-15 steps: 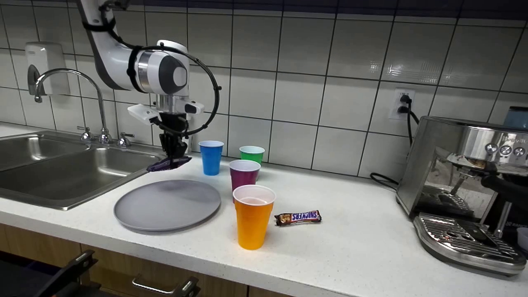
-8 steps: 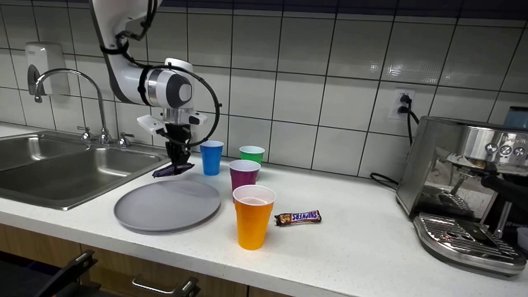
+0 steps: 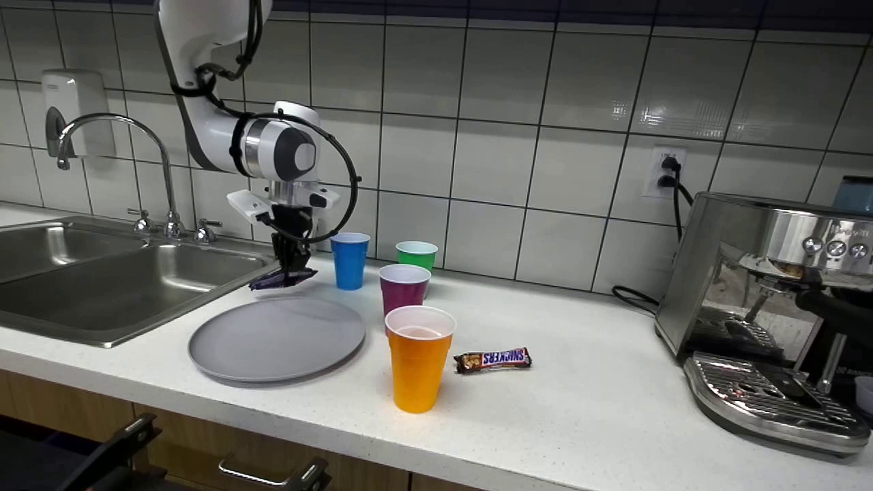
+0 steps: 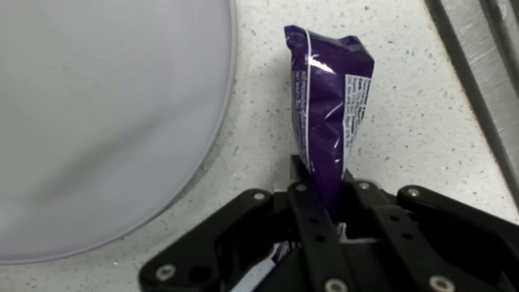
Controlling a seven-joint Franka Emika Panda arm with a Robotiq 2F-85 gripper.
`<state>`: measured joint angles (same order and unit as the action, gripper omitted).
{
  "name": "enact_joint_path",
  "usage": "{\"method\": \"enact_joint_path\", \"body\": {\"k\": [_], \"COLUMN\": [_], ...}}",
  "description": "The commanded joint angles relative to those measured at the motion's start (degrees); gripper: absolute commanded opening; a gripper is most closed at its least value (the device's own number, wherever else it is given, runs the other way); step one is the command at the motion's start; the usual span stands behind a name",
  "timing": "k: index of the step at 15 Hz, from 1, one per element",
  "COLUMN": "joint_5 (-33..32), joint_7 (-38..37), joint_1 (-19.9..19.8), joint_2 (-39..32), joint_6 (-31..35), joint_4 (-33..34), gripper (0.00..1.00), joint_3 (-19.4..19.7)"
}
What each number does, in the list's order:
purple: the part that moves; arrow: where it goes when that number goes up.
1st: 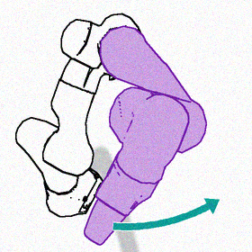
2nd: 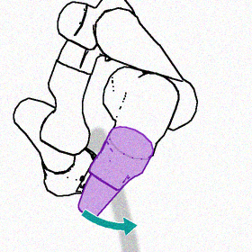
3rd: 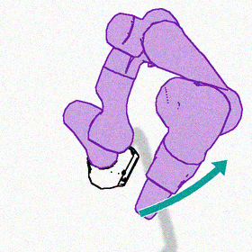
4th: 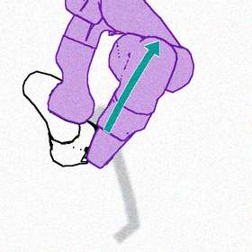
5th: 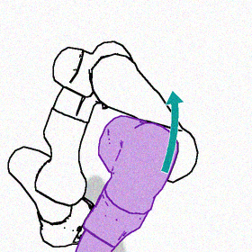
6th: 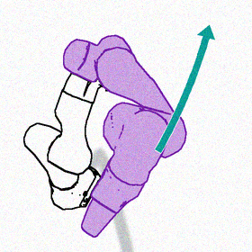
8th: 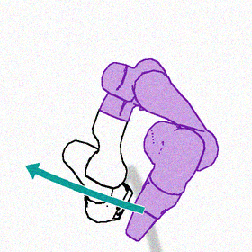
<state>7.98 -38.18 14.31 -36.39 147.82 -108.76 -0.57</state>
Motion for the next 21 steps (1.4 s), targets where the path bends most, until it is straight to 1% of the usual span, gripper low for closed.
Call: {"method": "enact_joint_path", "body": {"k": [1, 2, 3, 4, 7, 11, 12, 17, 21], "joint_5": [0.56, 0.55, 0.46, 0.47, 0.15, -0.1, -0.13, -1.02, -2.1], "joint_7": [-1.46, -1.4, -1.39, -1.4, -1.3, -1.54, -1.63, -1.53, -1.28], "joint_1": [0.85, 0.9, 1.0, 1.04, 1.24, 1.27, 1.27, 1.37, 1.48], "joint_2": [-0.79, -0.91, -1.0, -1.05, -0.78, 0.19, 0.55, 2.37, 4.95], "joint_6": [-2.71, -2.91, -3.36, -3.56, -4.24, -5.12, -5.45, -7.9, -8.49], "joint_4": [2.57, 2.71, 2.88, 2.99, 2.89, 2.25, 2.0, 0.56, -0.68], "gripper": [0.04, 0.04, 0.41, 0.42, 0.62, 0.94, 0.99, 1.0, 1.0], "joint_3": [0.3, 0.27, 0.28, 0.26, 0.4, 0.75, 0.84, 1.56, 1.83]}}
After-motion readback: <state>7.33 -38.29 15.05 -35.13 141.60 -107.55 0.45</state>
